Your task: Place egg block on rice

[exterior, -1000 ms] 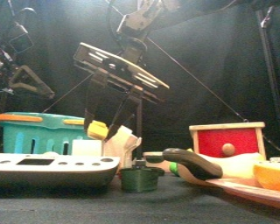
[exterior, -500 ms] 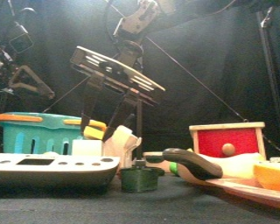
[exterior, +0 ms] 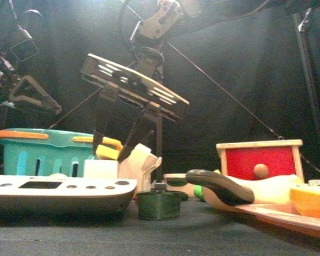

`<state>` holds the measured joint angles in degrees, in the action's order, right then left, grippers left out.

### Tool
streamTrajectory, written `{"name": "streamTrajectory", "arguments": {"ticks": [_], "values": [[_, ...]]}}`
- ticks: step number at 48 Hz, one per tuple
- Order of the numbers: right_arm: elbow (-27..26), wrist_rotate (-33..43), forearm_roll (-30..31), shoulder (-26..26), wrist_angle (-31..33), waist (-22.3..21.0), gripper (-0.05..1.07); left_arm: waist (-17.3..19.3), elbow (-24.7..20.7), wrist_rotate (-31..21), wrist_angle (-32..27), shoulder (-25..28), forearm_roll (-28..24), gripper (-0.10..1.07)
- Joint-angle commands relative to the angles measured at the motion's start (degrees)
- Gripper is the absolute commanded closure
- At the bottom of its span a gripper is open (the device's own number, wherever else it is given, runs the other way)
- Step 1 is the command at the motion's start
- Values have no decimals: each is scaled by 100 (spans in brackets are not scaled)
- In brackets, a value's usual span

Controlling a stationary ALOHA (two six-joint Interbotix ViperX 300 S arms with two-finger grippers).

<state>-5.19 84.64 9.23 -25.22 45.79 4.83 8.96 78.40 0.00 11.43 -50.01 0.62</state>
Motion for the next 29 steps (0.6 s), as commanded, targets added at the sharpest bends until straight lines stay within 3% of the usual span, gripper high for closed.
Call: {"name": "streamTrajectory", "arguments": {"ticks": [1,11,29], "values": [[-158,0,44,149,26,-18,25,18,-62,9,18,18,-9,51],[-185,-18,44,149,132,-9,17,18,-62,9,18,18,0,51],[-422,-149,325,272,448,0,17,18,-62,9,9,18,0,51]]}}
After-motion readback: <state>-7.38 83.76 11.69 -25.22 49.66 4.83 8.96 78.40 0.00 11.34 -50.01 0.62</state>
